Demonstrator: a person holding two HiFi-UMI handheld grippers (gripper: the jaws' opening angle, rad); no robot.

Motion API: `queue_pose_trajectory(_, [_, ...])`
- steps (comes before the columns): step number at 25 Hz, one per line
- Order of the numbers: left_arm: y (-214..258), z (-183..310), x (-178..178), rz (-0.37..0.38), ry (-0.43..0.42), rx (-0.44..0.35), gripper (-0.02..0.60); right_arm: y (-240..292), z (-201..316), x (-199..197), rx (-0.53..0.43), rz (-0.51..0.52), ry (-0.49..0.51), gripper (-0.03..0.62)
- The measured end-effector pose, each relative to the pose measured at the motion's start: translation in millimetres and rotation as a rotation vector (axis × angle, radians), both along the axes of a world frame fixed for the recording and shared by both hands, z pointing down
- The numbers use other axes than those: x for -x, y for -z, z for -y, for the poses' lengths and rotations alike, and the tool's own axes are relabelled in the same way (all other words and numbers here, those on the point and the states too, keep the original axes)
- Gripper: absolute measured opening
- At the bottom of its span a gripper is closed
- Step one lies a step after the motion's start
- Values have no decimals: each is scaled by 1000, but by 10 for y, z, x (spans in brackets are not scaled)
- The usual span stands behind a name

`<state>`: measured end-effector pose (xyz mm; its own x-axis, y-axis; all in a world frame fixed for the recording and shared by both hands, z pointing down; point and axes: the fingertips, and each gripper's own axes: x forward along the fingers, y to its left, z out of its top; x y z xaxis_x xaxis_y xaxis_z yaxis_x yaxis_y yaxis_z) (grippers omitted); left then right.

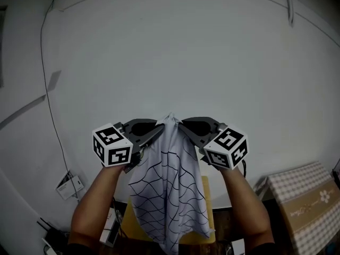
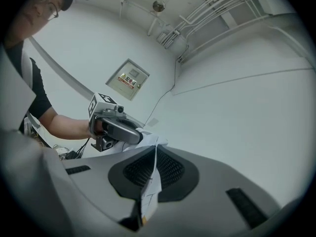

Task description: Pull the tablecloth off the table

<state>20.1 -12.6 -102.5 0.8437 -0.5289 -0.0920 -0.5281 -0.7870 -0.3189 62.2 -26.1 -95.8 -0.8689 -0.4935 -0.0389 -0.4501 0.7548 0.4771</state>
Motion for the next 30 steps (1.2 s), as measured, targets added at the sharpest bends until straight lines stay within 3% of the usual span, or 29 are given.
queue_pose_trajectory(12, [819,-24,-169,-35,-52,-64,17,829,-42,-176,-93,40,-30,25])
queue_pose_trajectory(30, [959,16,3,-32,-48,-69,17,971,6,-65,-85,63,-28,25])
